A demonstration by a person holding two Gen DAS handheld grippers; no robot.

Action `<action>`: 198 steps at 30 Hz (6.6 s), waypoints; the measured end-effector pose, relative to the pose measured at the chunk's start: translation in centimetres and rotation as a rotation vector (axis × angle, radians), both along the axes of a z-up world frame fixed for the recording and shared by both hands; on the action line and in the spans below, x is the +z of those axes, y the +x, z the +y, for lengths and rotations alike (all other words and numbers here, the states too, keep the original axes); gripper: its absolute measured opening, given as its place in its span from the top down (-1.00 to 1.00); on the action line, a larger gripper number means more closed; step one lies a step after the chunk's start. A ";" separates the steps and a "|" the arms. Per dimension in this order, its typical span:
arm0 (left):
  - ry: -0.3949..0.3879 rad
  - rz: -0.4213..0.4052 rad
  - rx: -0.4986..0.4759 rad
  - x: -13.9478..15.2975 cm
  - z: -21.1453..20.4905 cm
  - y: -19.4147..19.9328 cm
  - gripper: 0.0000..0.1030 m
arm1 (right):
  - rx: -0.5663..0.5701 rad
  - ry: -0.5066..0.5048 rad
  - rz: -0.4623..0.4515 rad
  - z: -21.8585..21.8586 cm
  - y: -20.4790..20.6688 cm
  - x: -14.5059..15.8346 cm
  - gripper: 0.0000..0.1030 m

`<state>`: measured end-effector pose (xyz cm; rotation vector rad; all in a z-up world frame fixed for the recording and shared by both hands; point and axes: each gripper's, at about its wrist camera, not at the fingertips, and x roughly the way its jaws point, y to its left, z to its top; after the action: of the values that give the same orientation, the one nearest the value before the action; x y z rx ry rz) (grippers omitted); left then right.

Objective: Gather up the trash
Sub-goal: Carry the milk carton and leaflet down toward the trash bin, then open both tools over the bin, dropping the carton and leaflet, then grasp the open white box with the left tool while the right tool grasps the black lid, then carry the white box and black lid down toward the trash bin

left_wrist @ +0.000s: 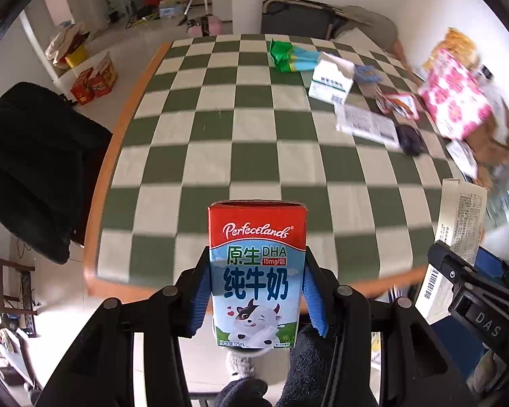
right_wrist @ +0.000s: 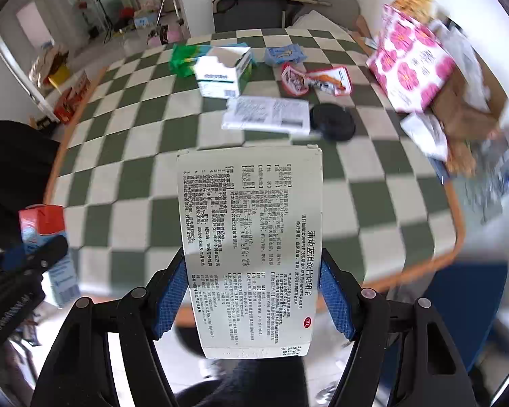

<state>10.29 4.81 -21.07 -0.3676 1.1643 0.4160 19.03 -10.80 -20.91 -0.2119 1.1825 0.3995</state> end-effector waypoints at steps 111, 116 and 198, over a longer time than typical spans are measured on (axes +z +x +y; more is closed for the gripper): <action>-0.037 0.220 0.072 -4.9 4.5 29.4 -1.00 | -0.430 -0.005 0.363 -6.7 33.1 -12.8 -0.95; -0.053 0.210 0.020 -5.6 4.8 34.3 -0.99 | -0.440 -0.004 0.387 -5.0 36.0 -15.4 -0.65; -0.289 0.189 0.000 -10.9 -1.8 -10.5 -0.40 | -0.076 0.048 0.326 -4.9 -14.4 -11.3 -0.72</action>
<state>-0.25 3.03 -32.02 -0.5889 1.4143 0.2865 4.65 -15.74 -32.24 -0.0597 1.4948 0.4047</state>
